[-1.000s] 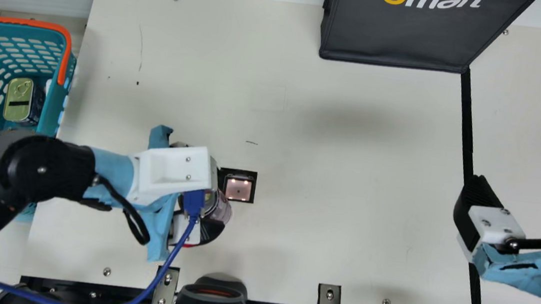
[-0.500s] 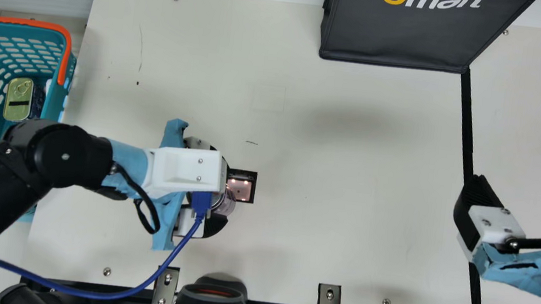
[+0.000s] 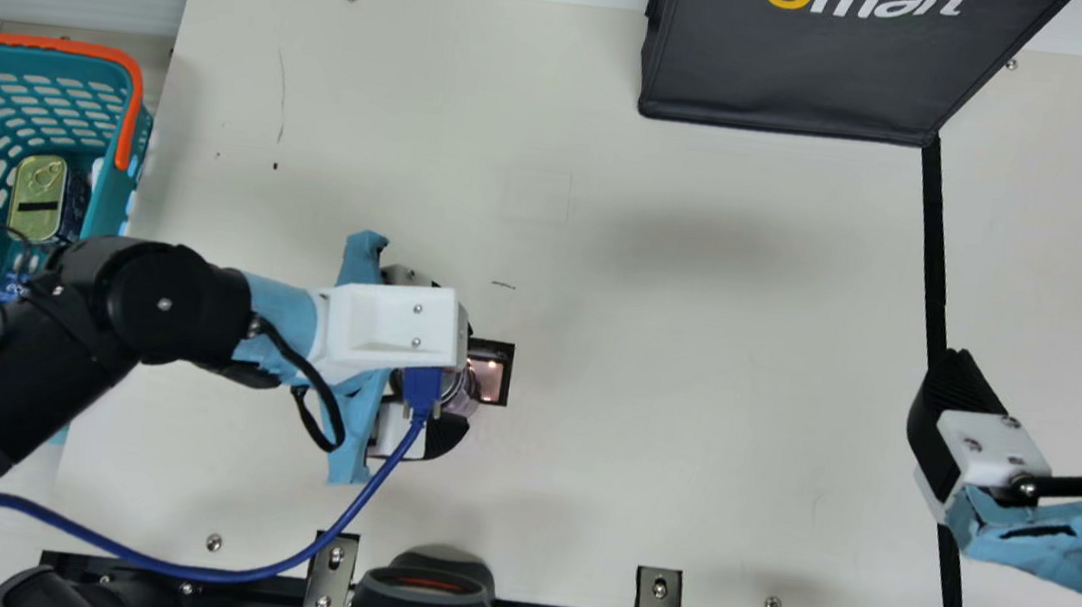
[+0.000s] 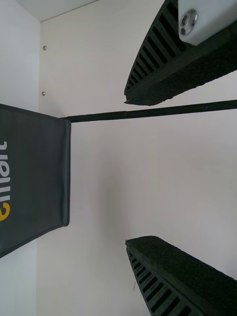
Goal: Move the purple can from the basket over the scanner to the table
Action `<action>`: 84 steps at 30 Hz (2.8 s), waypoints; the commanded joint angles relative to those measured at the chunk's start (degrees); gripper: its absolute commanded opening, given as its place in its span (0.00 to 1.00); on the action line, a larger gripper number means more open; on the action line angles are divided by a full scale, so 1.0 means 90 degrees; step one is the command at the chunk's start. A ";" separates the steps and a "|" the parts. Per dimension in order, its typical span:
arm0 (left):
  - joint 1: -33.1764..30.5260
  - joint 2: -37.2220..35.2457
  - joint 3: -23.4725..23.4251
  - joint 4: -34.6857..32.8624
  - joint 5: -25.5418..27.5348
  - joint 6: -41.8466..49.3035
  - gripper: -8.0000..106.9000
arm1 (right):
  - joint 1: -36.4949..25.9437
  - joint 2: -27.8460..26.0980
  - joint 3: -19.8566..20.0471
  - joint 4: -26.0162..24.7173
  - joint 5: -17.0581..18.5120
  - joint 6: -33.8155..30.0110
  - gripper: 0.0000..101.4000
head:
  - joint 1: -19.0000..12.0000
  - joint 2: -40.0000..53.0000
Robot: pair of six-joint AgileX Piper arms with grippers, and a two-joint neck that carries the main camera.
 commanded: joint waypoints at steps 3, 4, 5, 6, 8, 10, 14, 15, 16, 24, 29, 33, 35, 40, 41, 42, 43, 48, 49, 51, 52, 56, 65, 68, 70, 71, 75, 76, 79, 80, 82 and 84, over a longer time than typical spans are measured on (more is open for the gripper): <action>-0.0016 0.0024 0.0015 0.0003 -0.0054 -0.0021 0.34 | 0.0000 0.0000 0.0000 0.0000 0.0000 0.0000 0.94 | -0.0194 0.0010; -0.0019 0.0027 0.0019 0.0005 -0.0064 -0.0029 0.37 | 0.0000 0.0000 0.0000 0.0000 0.0000 0.0000 0.94 | -0.0194 0.0010; -0.0019 0.0031 0.0021 0.0005 -0.0073 -0.0039 0.40 | 0.0000 0.0000 0.0000 0.0000 0.0000 0.0000 0.94 | -0.0194 0.0010; -0.0017 0.0035 0.0023 0.0005 -0.0079 -0.0048 0.43 | 0.0000 0.0000 0.0000 0.0000 0.0000 0.0000 0.94 | -0.0194 0.0010; -0.0018 0.0042 0.0024 0.0007 -0.0094 -0.0074 0.49 | 0.0000 0.0000 0.0000 0.0000 0.0000 0.0000 0.94 | -0.0194 0.0010; -0.0021 0.0048 0.0023 0.0015 -0.0105 -0.0106 0.54 | 0.0000 0.0000 0.0000 0.0000 0.0000 0.0000 0.94 | -0.0194 0.0010; -0.0035 0.0068 0.0010 0.0019 -0.0113 -0.0202 0.66 | 0.0000 0.0000 0.0000 0.0000 0.0000 0.0000 0.94 | -0.0194 0.0010; -0.0036 0.0074 0.0005 0.0014 -0.0108 -0.0226 0.69 | 0.0000 0.0000 0.0000 0.0000 0.0000 0.0000 0.94 | -0.0194 0.0010; -0.0037 0.0079 0.0001 0.0007 -0.0102 -0.0255 0.72 | 0.0000 0.0000 0.0000 0.0000 0.0000 0.0000 0.94 | -0.0194 0.0010; -0.0143 0.0002 -0.0083 0.0314 0.0020 -0.0970 0.85 | 0.0000 0.0000 0.0000 0.0000 0.0006 0.0000 0.94 | -0.0194 0.0010; -0.0247 -0.0398 -0.0096 0.0494 0.0075 -0.1576 0.85 | 0.0000 0.0000 0.0000 0.0000 0.0000 0.0000 0.94 | -0.0194 0.0010; -0.0355 -0.0876 -0.0033 0.0654 0.0032 -0.2024 0.85 | 0.0000 0.0000 0.0000 0.0000 0.0000 0.0000 0.94 | -0.0194 0.0010; -0.0412 -0.1122 0.0001 0.0783 -0.0002 -0.2276 0.85 | 0.0000 0.0000 0.0000 0.0000 0.0000 0.0000 0.94 | -0.0194 0.0010; -0.0514 -0.1637 0.0004 0.1227 -0.0056 -0.3133 0.85 | 0.0000 0.0000 0.0000 0.0000 0.0000 0.0000 0.94 | -0.0194 0.0010; -0.0514 -0.1712 -0.0015 0.1327 -0.0055 -0.3340 0.85 | 0.0000 0.0000 0.0000 0.0000 0.0000 0.0000 0.94 | -0.0194 0.0010; -0.0509 -0.1779 -0.0048 0.1434 -0.0033 -0.3563 0.85 | 0.0000 0.0000 0.0000 0.0000 0.0000 0.0000 0.94 | -0.0194 0.0010; -0.0497 -0.1837 -0.0085 0.1547 -0.0007 -0.3795 0.85 | 0.0000 0.0000 0.0000 0.0000 0.0000 0.0000 0.94 | -0.0194 0.0010; -0.0413 -0.2041 -0.0368 0.2100 0.0294 -0.4998 0.85 | 0.0000 0.0000 0.0000 0.0000 0.0000 0.0000 0.94 | -0.0194 0.0010; -0.0403 -0.2065 -0.0438 0.2207 0.0385 -0.5263 0.85 | 0.0000 0.0000 0.0000 0.0000 0.0000 0.0000 0.94 | -0.0194 0.0010; -0.0413 -0.2098 -0.0577 0.2414 0.0557 -0.5766 0.85 | 0.0000 0.0000 0.0000 0.0000 0.0000 0.0000 0.94 | -0.0194 0.0010; -0.0422 -0.2108 -0.0648 0.2508 0.0653 -0.6023 0.85 | 0.0000 0.0000 0.0000 0.0000 0.0000 0.0000 0.94 | -0.0194 0.0010; -0.0504 -0.2100 -0.0925 0.2777 0.1031 -0.6940 0.85 | 0.0000 0.0000 0.0000 0.0000 0.0000 0.0000 0.94 | -0.0194 0.0010; -0.1165 -0.1878 -0.1336 0.3534 0.1407 -0.9063 0.85 | 0.0000 0.0000 0.0000 0.0000 0.0000 0.0000 0.94 | -0.0194 0.0010; -0.1520 -0.1817 -0.1386 0.3852 0.1396 -0.9783 0.85 | 0.0000 0.0000 0.0000 0.0000 -0.0006 0.0000 0.94 | -0.0194 0.0010; -0.1786 -0.1774 -0.1401 0.4096 0.1353 -1.0289 0.85 | 0.0000 0.0000 0.0000 0.0000 -0.0006 0.0000 0.94 | -0.0194 0.0010; -0.1925 -0.1746 -0.1403 0.4251 0.1320 -1.0566 0.85 | 0.0000 0.0000 0.0000 0.0000 -0.0006 0.0000 0.94 | -0.0194 0.0010; -0.2454 -0.1588 -0.1380 0.4936 0.1174 -1.1705 0.85 | 0.0000 0.0000 0.0000 0.0000 -0.0006 0.0000 0.94 | -0.0194 0.0010; -0.2591 -0.1536 -0.1373 0.5136 0.1144 -1.2019 0.85 | 0.0000 0.0000 0.0000 0.0000 -0.0006 0.0000 0.94 | -0.0194 0.0010; -0.2966 -0.1349 -0.1332 0.5790 0.1062 -1.2983 0.85 | 0.0000 0.0000 0.0000 0.0000 -0.0006 0.0000 0.94 | -0.0194 0.0010; -0.3088 -0.1281 -0.1319 0.5992 0.1052 -1.3300 0.85 | 0.0000 0.0000 0.0000 0.0000 -0.0006 0.0000 0.94 | -0.0194 0.0010; -0.3319 -0.1146 -0.1295 0.6397 0.1061 -1.3926 0.85 | 0.0000 0.0000 0.0000 0.0000 -0.0006 0.0000 0.94 | -0.0194 0.0010; -0.3525 -0.1009 -0.1280 0.6744 0.1103 -1.4508 0.85 | 0.0000 0.0000 0.0000 0.0000 -0.0006 0.0000 0.94 | -0.0194 0.0010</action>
